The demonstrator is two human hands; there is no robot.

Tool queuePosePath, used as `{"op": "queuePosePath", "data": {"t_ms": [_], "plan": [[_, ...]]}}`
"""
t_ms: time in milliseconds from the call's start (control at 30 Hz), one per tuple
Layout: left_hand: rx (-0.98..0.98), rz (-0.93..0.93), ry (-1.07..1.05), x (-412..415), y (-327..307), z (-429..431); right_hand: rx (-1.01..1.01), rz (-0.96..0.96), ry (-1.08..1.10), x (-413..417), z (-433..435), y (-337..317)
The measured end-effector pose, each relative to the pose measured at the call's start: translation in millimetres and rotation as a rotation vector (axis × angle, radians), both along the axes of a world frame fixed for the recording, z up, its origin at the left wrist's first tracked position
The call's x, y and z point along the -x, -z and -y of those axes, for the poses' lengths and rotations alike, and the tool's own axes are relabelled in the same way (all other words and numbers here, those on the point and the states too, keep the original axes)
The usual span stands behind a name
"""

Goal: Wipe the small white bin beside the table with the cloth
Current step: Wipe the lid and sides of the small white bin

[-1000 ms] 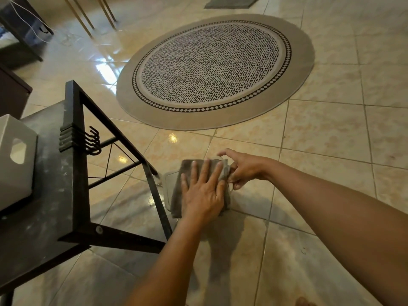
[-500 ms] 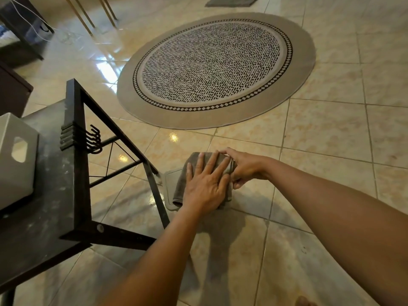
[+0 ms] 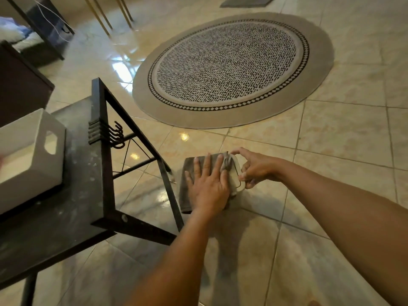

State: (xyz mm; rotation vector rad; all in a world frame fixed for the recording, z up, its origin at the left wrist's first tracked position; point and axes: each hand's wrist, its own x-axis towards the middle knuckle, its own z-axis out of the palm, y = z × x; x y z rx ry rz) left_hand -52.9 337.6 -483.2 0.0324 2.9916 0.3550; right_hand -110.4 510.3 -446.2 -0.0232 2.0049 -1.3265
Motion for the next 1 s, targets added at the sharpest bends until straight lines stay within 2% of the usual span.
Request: {"op": "queuePosePath", "data": {"t_ms": [67, 133, 300, 433, 500, 567, 667, 733, 800, 867, 1000], "plan": [[-0.021, 0.043, -0.214, 4.4, 1.1, 21.3, -0.011, -0.008, -0.005, 0.3, 1.0, 0.8], [-0.053, 0.071, -0.301, -6.9, -2.3, 22.4, -0.018, -0.009, -0.019, 2.8, 1.7, -0.4], [-0.035, -0.038, 0.01, -34.2, 4.5, -17.9, 0.008, 0.012, -0.009, 3.1, 1.0, -0.5], [-0.029, -0.059, -0.201, -14.0, 6.5, -6.9, 0.034, 0.006, 0.02, -3.8, 0.9, -0.3], [-0.058, -0.073, -0.24, -16.9, 6.8, -6.7, 0.021, 0.015, 0.016, -4.5, 0.3, -1.9], [-0.069, -0.147, -0.152, -25.2, 9.8, -8.5, -0.043, -0.011, 0.008, -1.2, -3.9, -2.9], [-0.043, -0.209, 0.016, -25.1, 15.3, 0.2, -0.219, -0.21, 0.014, 7.1, -15.8, -2.6], [-0.041, -0.204, 0.161, -17.6, 15.1, 7.0, -0.251, -0.339, 0.028, 10.7, -23.5, -1.8], [-0.021, -0.194, 0.302, -8.2, 13.3, 9.9, -0.265, -0.385, 0.004, 10.4, -26.9, -2.0], [-0.01, -0.177, 0.338, 2.6, 12.4, 10.2, -0.262, -0.365, -0.043, 10.6, -30.6, -1.5], [-0.061, -0.145, 0.145, 15.4, 7.0, 4.5, -0.168, -0.066, -0.071, 14.5, -43.2, -6.7]]}}
